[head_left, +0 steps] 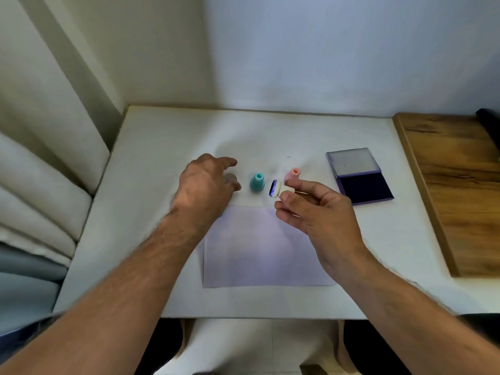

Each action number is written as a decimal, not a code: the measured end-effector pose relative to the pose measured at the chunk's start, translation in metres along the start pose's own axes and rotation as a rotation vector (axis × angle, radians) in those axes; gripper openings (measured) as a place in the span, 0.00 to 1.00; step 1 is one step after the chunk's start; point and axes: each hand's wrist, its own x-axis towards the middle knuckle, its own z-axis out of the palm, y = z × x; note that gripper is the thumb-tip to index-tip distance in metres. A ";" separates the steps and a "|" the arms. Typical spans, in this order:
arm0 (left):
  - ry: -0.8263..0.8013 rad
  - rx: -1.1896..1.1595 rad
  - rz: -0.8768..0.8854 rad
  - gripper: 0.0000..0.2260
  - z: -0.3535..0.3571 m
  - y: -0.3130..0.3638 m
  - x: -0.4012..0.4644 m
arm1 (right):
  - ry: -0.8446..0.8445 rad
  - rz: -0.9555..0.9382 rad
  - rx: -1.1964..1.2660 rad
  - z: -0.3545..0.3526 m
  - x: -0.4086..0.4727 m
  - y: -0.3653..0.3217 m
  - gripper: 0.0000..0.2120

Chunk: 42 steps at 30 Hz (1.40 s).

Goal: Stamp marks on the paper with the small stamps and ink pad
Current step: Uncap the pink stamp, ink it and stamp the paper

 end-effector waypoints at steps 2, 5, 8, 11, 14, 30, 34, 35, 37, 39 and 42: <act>-0.012 0.035 0.009 0.16 0.004 0.002 0.003 | -0.001 0.014 0.019 0.000 0.002 0.001 0.09; 0.009 0.062 0.053 0.13 0.010 -0.002 0.002 | 0.002 0.023 0.030 0.000 0.005 0.002 0.08; 0.064 0.040 0.070 0.12 0.010 -0.004 -0.001 | 0.000 0.020 0.029 0.003 0.008 0.001 0.07; 0.095 -0.101 0.034 0.14 0.005 -0.001 -0.003 | -0.002 0.006 0.020 0.005 0.010 0.001 0.07; 0.162 -0.317 -0.002 0.12 -0.008 0.008 -0.006 | -0.008 -0.015 0.023 0.006 0.011 0.000 0.09; -0.287 -1.475 -0.251 0.04 -0.031 0.043 -0.024 | 0.009 -0.272 -0.155 0.006 0.013 -0.012 0.09; -0.352 -1.439 -0.215 0.06 -0.030 0.043 -0.027 | 0.020 -0.307 -0.215 0.004 0.013 -0.013 0.10; -0.358 -1.430 -0.206 0.06 -0.030 0.043 -0.027 | 0.024 -0.319 -0.238 0.004 0.013 -0.013 0.10; -0.360 -1.422 -0.192 0.07 -0.029 0.042 -0.028 | 0.037 -0.345 -0.289 0.004 0.013 -0.013 0.10; -0.362 -1.412 -0.186 0.13 -0.028 0.042 -0.028 | 0.054 -0.365 -0.333 0.004 0.013 -0.013 0.10; -0.357 -1.371 -0.166 0.15 -0.028 0.043 -0.028 | 0.083 -0.398 -0.387 0.004 0.010 -0.015 0.10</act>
